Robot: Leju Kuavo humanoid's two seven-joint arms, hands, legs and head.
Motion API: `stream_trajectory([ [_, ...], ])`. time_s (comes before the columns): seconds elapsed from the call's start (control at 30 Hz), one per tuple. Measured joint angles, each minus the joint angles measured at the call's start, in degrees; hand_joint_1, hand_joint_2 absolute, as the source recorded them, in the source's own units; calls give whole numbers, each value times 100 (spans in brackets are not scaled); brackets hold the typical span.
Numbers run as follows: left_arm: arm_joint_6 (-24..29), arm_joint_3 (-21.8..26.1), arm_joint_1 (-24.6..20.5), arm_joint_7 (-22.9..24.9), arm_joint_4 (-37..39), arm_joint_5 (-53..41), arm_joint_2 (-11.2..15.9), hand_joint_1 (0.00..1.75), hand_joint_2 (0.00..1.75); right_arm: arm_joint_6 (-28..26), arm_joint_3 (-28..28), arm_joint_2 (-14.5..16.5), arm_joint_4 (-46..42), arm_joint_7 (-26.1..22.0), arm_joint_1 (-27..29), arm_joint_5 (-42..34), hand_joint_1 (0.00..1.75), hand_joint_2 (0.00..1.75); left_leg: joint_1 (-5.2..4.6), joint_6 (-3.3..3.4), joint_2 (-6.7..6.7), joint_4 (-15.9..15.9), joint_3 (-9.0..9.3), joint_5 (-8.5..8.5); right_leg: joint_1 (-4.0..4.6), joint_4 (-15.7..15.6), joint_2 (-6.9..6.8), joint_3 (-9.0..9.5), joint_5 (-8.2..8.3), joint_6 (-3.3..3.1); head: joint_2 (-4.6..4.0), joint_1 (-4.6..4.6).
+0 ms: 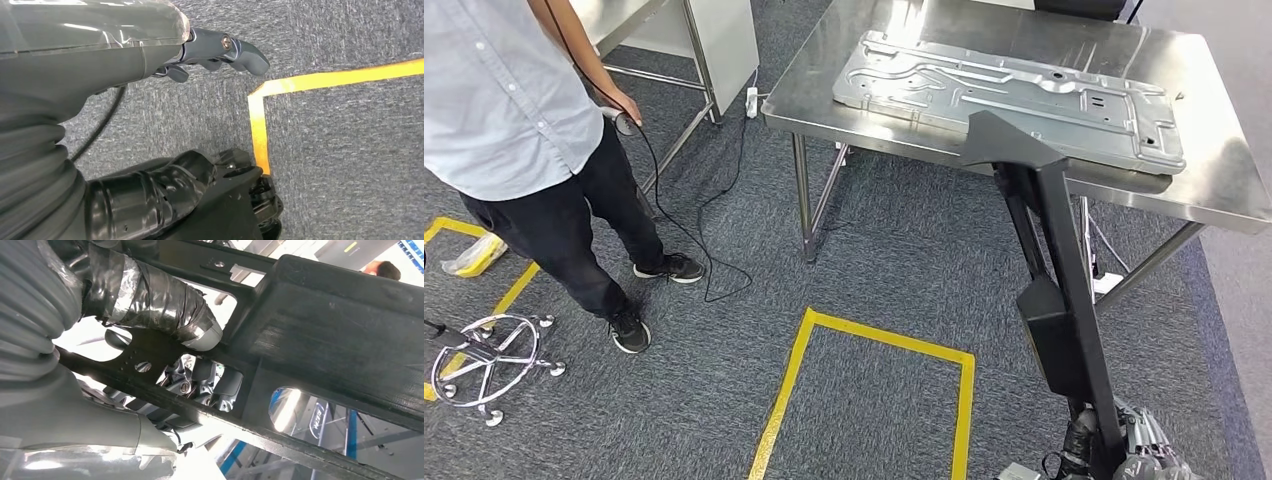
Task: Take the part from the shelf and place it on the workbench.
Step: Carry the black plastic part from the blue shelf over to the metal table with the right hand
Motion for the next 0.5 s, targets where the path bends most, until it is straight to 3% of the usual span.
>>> stream_trajectory([
  [0.03, -1, 1, 3, 0, -1, 0, 0, 0, 175, 0, 0, 0, 3, 0, 1, -4, 175, 175, 3, -8, 2, 2, 20, -17, -18, -22, -6, -21, 106, 14, 0, 0],
  [0.07, -2, 1, 5, 0, 0, 1, -1, 0, 175, 0, 0, -1, 5, 0, 0, -12, 175, 175, 8, -21, 1, 4, 50, -40, -36, -251, -16, 66, 303, 22, 0, 0],
  [0.1, -2, 2, 6, 0, 0, 1, -2, 0, 175, 0, 0, -1, 5, 0, -1, -22, 175, 175, 13, -43, 0, 7, 85, -67, -52, -639, -32, 237, 535, 24, 0, 1],
  [0.17, -2, 2, 3, 0, 1, 1, -3, 0, 175, 0, 0, -1, 8, 1, -9, -40, 175, 175, 3, -110, -1, 17, 128, -123, -39, -1292, -53, 542, 784, -4, 0, 0],
  [0.2, -2, 2, -1, 0, 1, 1, -3, 0, 175, 0, 0, -1, 9, 1, -10, -44, 175, 175, -3, -147, 0, 14, 138, -144, -22, -1446, -55, 612, 803, -33, 0, -1],
  [0.33, -1, 2, -20, -2, 1, 1, -2, 0, 175, 0, 0, -1, 14, 7, -8, -76, 175, 175, 3, -278, 14, 50, 168, -234, -7, -1533, -27, 665, 775, -189, 0, -8],
  [0.4, 2, 2, -24, -6, 1, 2, -2, 0, 175, 0, 0, -1, 14, 13, -11, -105, 175, 175, 14, -311, 9, 521, -37, -499, -15, -1571, -32, 712, 766, -270, 0, -9],
  [0.47, 4, 2, -15, -9, 1, 1, -2, 0, 175, 0, 0, -1, 15, 19, -11, -113, 175, 175, 13, -323, 6, 1293, -450, -814, 16, -1572, -36, 738, 734, -328, 0, -9],
  [0.5, 7, 2, -6, -9, 1, 1, -2, 0, 175, 0, 0, -2, 16, 22, -10, -111, 175, 175, 13, -322, 6, 1559, -615, -862, 35, -1571, -31, 756, 717, -344, 0, -9],
])
